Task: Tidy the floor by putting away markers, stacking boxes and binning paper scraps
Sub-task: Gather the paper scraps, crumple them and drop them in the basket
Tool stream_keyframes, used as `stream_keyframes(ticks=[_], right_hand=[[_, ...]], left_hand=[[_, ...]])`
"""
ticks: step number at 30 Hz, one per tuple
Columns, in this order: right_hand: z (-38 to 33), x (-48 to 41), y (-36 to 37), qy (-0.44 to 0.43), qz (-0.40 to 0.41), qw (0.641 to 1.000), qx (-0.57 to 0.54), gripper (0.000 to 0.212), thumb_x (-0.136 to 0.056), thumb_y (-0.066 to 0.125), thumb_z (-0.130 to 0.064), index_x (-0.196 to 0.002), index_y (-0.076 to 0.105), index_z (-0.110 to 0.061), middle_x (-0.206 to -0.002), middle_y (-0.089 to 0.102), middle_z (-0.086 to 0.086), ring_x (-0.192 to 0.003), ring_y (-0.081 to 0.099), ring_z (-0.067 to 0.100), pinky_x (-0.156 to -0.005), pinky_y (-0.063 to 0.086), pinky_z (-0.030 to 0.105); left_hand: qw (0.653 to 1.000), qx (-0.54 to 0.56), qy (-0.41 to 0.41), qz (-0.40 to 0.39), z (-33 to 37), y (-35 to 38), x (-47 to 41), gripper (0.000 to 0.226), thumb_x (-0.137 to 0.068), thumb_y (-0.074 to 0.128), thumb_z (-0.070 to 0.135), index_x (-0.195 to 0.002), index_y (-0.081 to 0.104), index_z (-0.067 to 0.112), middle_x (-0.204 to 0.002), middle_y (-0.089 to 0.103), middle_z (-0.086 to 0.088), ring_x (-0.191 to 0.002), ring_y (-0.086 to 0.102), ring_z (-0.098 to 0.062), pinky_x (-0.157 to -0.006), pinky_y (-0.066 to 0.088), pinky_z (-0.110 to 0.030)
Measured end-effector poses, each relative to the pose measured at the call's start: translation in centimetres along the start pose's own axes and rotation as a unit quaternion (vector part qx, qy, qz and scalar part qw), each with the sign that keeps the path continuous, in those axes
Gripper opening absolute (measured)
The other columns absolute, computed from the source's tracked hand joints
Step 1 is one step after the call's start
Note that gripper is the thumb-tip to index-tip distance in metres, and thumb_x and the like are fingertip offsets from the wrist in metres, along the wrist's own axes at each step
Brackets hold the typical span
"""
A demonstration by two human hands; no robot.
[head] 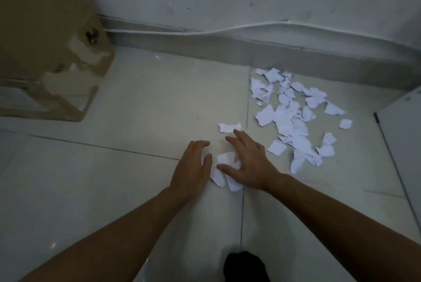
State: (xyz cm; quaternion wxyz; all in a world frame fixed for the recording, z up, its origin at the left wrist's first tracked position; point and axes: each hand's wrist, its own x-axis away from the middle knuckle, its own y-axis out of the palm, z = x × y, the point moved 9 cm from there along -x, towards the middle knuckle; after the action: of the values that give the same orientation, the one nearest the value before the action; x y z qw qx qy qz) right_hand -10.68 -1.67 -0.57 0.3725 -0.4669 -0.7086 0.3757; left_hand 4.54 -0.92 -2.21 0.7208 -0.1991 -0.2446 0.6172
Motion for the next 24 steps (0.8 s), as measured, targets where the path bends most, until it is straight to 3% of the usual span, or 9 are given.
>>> stream_keyframes(ticks=[2,4,7,10,14,17,20,24], right_hand=[[1.6,1.9,0.7,-0.006,0.002,1.0,0.023,0.097,-0.08,0.05,-0.078,-0.155,0.019,-0.026,-0.167,0.004,0.0,-0.153,0.001,0.019,-0.12,0.008,0.054],[3.3,3.6,1.6,0.0,0.003,0.999,0.054,0.104,-0.077,0.041,-0.085,-0.157,0.006,-0.028,-0.165,-0.011,-0.003,-0.151,-0.013,0.017,-0.121,0.002,0.056],[5.6,5.7,3.4,0.031,-0.005,0.995,0.096,0.112,-0.076,0.029,-0.092,-0.157,-0.009,-0.026,-0.163,-0.023,-0.001,-0.15,-0.023,0.02,-0.12,0.0,0.059],[6.7,6.6,4.4,0.051,0.006,0.993,0.11,0.112,-0.077,0.027,-0.092,-0.156,-0.014,-0.024,-0.164,-0.021,0.003,-0.151,-0.02,0.022,-0.118,0.001,0.063],[6.9,5.1,4.5,0.071,0.026,0.992,0.102,0.102,-0.087,0.031,-0.078,-0.155,-0.016,-0.018,-0.163,-0.018,0.009,-0.15,-0.019,0.027,-0.119,-0.002,0.061],[7.7,3.3,3.5,0.105,0.04,0.987,0.111,0.097,-0.093,0.039,-0.066,-0.155,-0.01,-0.009,-0.162,-0.016,0.015,-0.15,-0.018,0.031,-0.12,-0.002,0.056],[8.5,1.9,1.9,0.123,0.064,0.986,0.09,0.093,-0.095,0.038,-0.062,-0.156,-0.006,-0.009,-0.163,-0.016,0.014,-0.15,-0.018,0.029,-0.121,-0.008,0.05],[8.4,2.0,-1.0,0.036,0.117,0.987,0.102,0.085,-0.091,0.04,-0.063,-0.157,0.018,-0.016,-0.166,0.004,0.009,-0.153,-0.001,0.026,-0.121,0.001,0.054]], left_hand=[[0.998,-0.052,0.022,-0.042,-0.3,2.8,0.8,0.05,-0.103,0.043,0.027,-0.151,0.032,0.018,-0.16,0.029,-0.003,-0.151,0.018,-0.021,-0.123,0.015,-0.037],[0.987,-0.122,0.081,-0.06,0.3,5.0,1.0,0.056,-0.103,0.039,0.032,-0.155,0.02,0.021,-0.165,0.014,-0.001,-0.153,0.003,-0.017,-0.123,-0.003,-0.035],[0.976,-0.17,0.122,-0.065,1.5,7.5,0.1,0.06,-0.103,0.033,0.036,-0.156,0.006,0.024,-0.166,0.0,-0.003,-0.153,-0.005,-0.02,-0.121,-0.008,-0.035],[0.977,-0.176,0.113,-0.044,3.0,9.4,-1.2,0.061,-0.104,0.03,0.038,-0.154,-0.003,0.027,-0.165,-0.008,-0.006,-0.152,-0.008,-0.023,-0.122,-0.009,-0.036],[0.986,-0.111,0.115,-0.055,5.3,12.1,-2.7,0.056,-0.105,0.029,0.03,-0.157,0.009,0.022,-0.166,-0.004,-0.005,-0.153,-0.008,-0.017,-0.121,-0.011,-0.032],[0.987,-0.062,0.136,-0.066,7.1,12.8,-3.8,0.051,-0.104,0.033,0.018,-0.154,0.021,0.016,-0.164,0.015,-0.007,-0.152,0.007,-0.017,-0.124,0.003,-0.039],[0.986,-0.045,0.164,0.003,8.2,10.7,-4.7,0.048,-0.102,0.038,0.023,-0.149,0.038,0.014,-0.158,0.034,-0.007,-0.149,0.024,-0.02,-0.123,0.016,-0.044],[0.977,-0.126,0.142,0.1,6.8,8.0,-5.6,0.049,-0.099,0.035,0.029,-0.145,0.045,0.015,-0.156,0.037,-0.01,-0.149,0.023,-0.029,-0.122,0.012,-0.051]])
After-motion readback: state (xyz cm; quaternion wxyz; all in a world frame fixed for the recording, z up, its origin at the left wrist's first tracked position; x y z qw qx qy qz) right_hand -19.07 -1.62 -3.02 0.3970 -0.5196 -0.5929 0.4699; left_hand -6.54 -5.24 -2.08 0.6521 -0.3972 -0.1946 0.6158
